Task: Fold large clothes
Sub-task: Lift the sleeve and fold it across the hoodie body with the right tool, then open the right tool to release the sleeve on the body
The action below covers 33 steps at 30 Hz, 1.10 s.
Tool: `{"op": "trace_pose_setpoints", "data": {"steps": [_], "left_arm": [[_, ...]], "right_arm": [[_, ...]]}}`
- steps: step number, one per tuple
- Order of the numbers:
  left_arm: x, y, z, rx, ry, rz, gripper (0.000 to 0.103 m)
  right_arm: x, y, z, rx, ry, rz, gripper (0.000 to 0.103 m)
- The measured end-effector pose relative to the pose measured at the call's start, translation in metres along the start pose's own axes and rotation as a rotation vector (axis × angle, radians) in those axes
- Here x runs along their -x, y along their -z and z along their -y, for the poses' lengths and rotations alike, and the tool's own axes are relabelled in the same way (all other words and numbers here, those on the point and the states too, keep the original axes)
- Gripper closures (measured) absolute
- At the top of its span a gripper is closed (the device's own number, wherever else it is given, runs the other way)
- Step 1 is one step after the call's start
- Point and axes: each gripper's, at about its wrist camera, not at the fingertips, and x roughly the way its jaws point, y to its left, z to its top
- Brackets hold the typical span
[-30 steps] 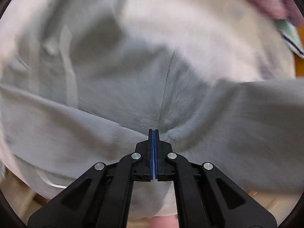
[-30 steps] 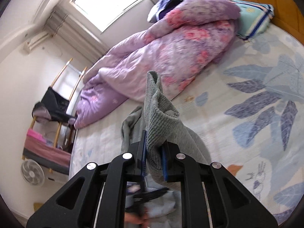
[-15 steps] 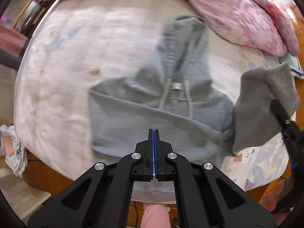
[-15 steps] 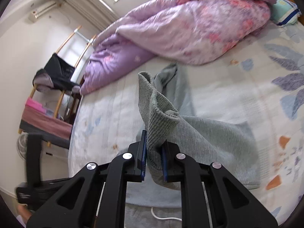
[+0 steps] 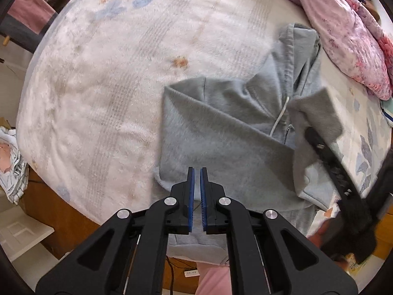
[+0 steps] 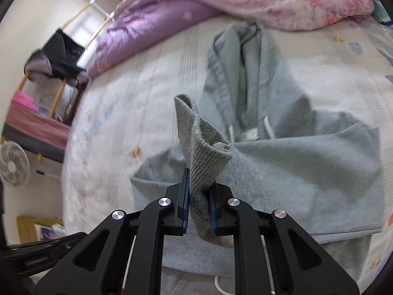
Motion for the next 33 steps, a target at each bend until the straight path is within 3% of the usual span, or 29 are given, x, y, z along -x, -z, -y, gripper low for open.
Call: {"op": "trace_pose_setpoints", "data": {"steps": [6, 10, 11, 12, 13, 14, 16, 20, 23, 28, 30, 32, 33], "left_arm": [[-0.020, -0.002, -0.012, 0.006, -0.004, -0.012, 0.098], [-0.025, -0.002, -0.021, 0.027, -0.009, -0.016, 0.098], [-0.026, -0.002, -0.024, 0.035, -0.011, -0.016, 0.098], [-0.026, -0.002, -0.026, 0.043, -0.010, -0.017, 0.097], [-0.025, -0.001, -0.030, 0.058, -0.008, -0.017, 0.089], [-0.025, -0.001, -0.032, 0.067, -0.008, -0.016, 0.084], [-0.023, 0.000, -0.037, 0.097, 0.008, -0.006, 0.063], [-0.035, -0.001, -0.030, 0.133, 0.139, -0.008, 0.046], [-0.065, -0.001, -0.016, 0.179, 0.249, -0.066, 0.042], [-0.123, 0.002, 0.009, 0.248, 0.224, -0.172, 0.042], [-0.145, 0.002, 0.009, 0.326, 0.270, -0.179, 0.043], [-0.167, 0.004, 0.002, 0.445, 0.302, -0.192, 0.064], [-0.175, 0.005, -0.002, 0.486, 0.282, -0.201, 0.083]], "right_arm": [[-0.042, 0.019, -0.016, -0.003, 0.014, -0.085, 0.090], [-0.060, 0.036, -0.018, -0.041, -0.081, -0.194, 0.087], [-0.064, 0.039, -0.017, -0.059, -0.129, -0.220, 0.084], [-0.070, 0.041, -0.014, -0.086, -0.167, -0.268, 0.068], [-0.073, 0.042, -0.013, -0.110, -0.183, -0.304, 0.044], [-0.072, 0.042, -0.007, -0.148, -0.206, -0.326, 0.039], [-0.055, 0.040, 0.004, -0.172, -0.196, -0.294, 0.038], [-0.004, 0.034, 0.047, -0.162, -0.091, -0.226, 0.038], [0.026, 0.042, 0.111, -0.300, -0.046, -0.224, 0.038], [0.057, 0.073, 0.220, -0.582, 0.034, -0.217, 0.039], [0.059, 0.086, 0.252, -0.703, 0.036, -0.206, 0.044], [0.058, 0.090, 0.273, -0.771, 0.030, -0.185, 0.053], [0.057, 0.089, 0.279, -0.790, 0.028, -0.171, 0.072]]}}
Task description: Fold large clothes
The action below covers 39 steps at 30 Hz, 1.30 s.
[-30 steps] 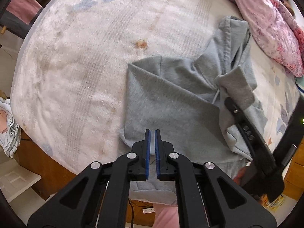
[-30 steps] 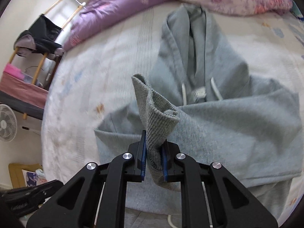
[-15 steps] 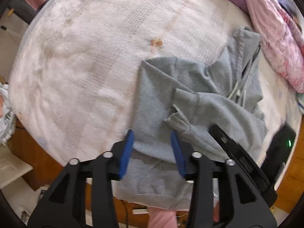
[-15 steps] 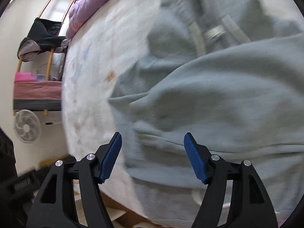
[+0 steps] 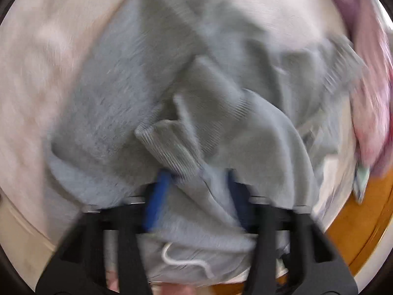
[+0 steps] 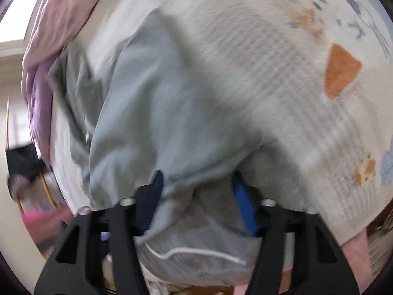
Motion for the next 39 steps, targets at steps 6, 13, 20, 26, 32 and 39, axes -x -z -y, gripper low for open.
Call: {"op": "trace_pose_setpoints", "data": {"steps": [6, 13, 20, 26, 32, 39], "left_arm": [[0.007, 0.017, 0.005, -0.057, -0.109, 0.046, 0.089], [-0.014, 0.037, -0.009, -0.086, -0.227, -0.009, 0.083], [0.026, 0.027, 0.025, -0.241, -0.288, 0.093, 0.041], [0.013, -0.012, 0.023, -0.197, -0.244, 0.119, 0.044], [-0.013, -0.021, 0.028, -0.199, -0.279, 0.170, 0.097], [-0.004, -0.019, 0.045, -0.198, -0.358, 0.180, 0.098]], "right_arm": [[0.018, -0.020, 0.001, -0.040, -0.001, 0.047, 0.099], [-0.010, -0.007, 0.031, 0.009, 0.146, -0.063, 0.096], [0.049, -0.017, -0.006, 0.156, 0.246, -0.034, 0.056], [0.057, -0.076, -0.069, 0.373, 0.265, 0.115, 0.056], [-0.041, -0.113, -0.088, 0.409, 0.347, -0.034, 0.065], [-0.026, -0.120, -0.080, 0.397, 0.393, 0.057, 0.099]]}}
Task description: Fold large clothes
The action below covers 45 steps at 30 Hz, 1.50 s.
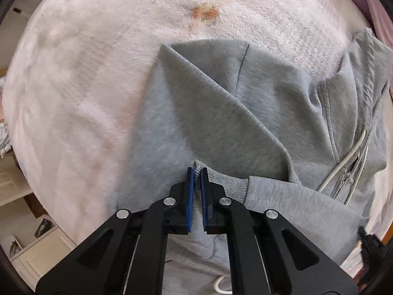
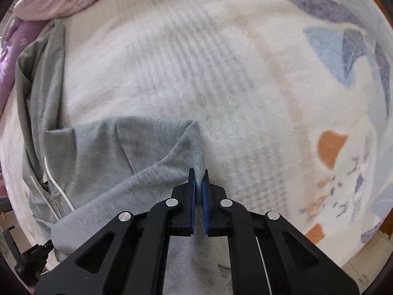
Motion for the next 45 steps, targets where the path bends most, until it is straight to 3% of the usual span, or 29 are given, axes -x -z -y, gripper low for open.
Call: {"op": "trace_pose_setpoints", "data": {"steps": [4, 6, 8, 9, 10, 13, 16, 26, 31, 39, 45], "left_arm": [[-0.023, -0.007, 0.021, -0.037, -0.124, -0.019, 0.097], [-0.022, -0.001, 0.035, -0.088, -0.170, -0.015, 0.096], [-0.019, 0.002, 0.039, -0.107, -0.188, -0.011, 0.091], [-0.018, 0.003, 0.041, -0.106, -0.197, -0.014, 0.086], [-0.016, 0.005, 0.042, -0.091, -0.189, -0.016, 0.081], [-0.007, 0.001, 0.036, -0.085, -0.146, -0.014, 0.061], [0.003, 0.008, 0.043, -0.129, -0.153, -0.003, 0.056], [0.071, 0.034, 0.026, -0.209, -0.069, 0.011, 0.052], [0.106, 0.066, -0.006, -0.255, -0.017, 0.021, 0.051], [0.179, 0.120, -0.017, -0.308, 0.026, 0.067, 0.049], [0.242, 0.153, -0.010, -0.328, 0.070, 0.124, 0.047]], "right_arm": [[-0.012, -0.004, -0.005, 0.018, 0.047, -0.004, 0.100], [-0.010, -0.005, -0.012, 0.047, 0.059, -0.011, 0.093], [-0.003, -0.003, -0.023, 0.074, 0.080, -0.024, 0.064], [0.000, -0.003, -0.027, 0.086, 0.082, -0.026, 0.038], [0.007, 0.002, -0.029, 0.100, 0.088, -0.008, 0.035], [0.021, 0.017, -0.028, 0.112, 0.064, 0.004, 0.035], [0.029, 0.035, -0.019, 0.092, 0.053, -0.016, 0.035], [0.095, 0.089, -0.018, 0.094, 0.007, -0.005, 0.035], [0.152, 0.106, -0.038, 0.087, -0.011, 0.056, 0.035], [0.235, 0.143, -0.051, 0.074, -0.103, 0.121, 0.032], [0.266, 0.160, -0.066, 0.107, -0.183, 0.110, 0.031]]}}
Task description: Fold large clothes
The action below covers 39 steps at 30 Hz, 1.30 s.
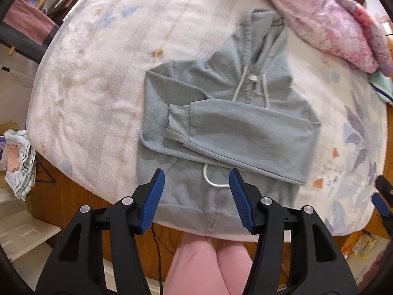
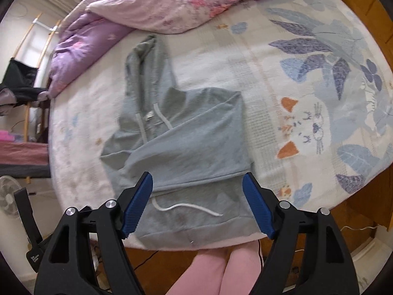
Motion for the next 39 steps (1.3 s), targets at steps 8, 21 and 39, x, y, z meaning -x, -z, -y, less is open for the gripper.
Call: {"op": "trace_pose_setpoints", "data": {"steps": [8, 21, 39], "left_arm": [[0.064, 0.018, 0.020, 0.007, -0.035, 0.112, 0.046], [0.108, 0.008, 0.029, 0.027, -0.035, 0.192, 0.042], [0.112, -0.153, 0.028, -0.163, -0.006, 0.221, 0.037]], "right_arm": [[0.031, -0.006, -0.013, 0.043, -0.144, 0.003, 0.028], [0.065, -0.039, -0.017, 0.067, -0.179, 0.064, 0.020], [0.044, -0.128, -0.071, -0.042, -0.113, 0.122, 0.016]]}}
